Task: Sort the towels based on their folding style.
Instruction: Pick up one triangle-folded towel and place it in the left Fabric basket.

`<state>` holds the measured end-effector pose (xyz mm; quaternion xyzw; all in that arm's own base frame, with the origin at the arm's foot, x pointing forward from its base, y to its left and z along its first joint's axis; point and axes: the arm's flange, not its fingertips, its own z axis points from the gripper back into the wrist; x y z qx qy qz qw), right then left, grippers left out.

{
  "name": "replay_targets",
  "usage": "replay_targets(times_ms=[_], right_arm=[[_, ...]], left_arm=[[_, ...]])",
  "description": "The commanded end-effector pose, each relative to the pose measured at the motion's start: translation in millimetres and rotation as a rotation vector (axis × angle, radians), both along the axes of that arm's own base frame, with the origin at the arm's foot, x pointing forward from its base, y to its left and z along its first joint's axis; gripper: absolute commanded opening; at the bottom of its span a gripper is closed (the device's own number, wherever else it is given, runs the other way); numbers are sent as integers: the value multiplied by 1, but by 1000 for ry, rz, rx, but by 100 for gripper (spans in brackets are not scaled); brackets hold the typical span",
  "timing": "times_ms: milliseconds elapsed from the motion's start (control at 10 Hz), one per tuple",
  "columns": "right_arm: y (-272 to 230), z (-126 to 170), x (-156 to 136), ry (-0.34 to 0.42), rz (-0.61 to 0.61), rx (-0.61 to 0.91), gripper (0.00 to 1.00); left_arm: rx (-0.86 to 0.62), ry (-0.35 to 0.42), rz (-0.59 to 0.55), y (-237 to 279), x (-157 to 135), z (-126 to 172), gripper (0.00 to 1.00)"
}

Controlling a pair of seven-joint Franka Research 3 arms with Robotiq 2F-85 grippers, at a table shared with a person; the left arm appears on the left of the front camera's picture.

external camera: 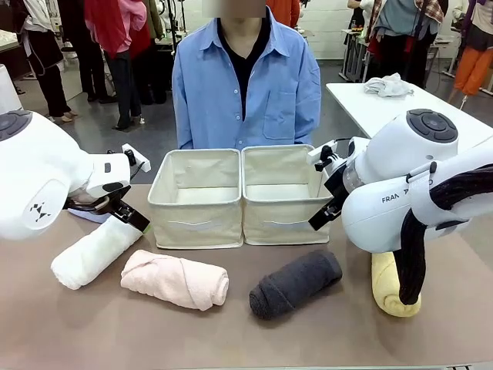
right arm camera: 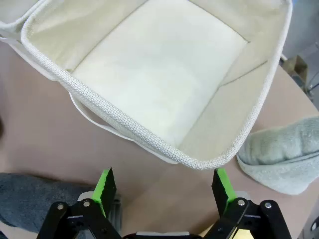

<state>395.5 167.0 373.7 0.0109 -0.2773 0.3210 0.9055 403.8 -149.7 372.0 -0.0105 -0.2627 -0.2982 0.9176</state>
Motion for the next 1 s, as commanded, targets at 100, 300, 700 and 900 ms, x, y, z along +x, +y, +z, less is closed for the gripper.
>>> replay_targets(times_ms=[100,300,700,900], right_arm=[[0,0,0,0,0,0,100],[0,0,0,0,0,0,100],[0,0,0,0,0,0,100],[0,0,0,0,0,0,100]], left_arm=[[0,0,0,0,0,0,100],[0,0,0,0,0,0,100],[0,0,0,0,0,0,100],[0,0,0,0,0,0,100]])
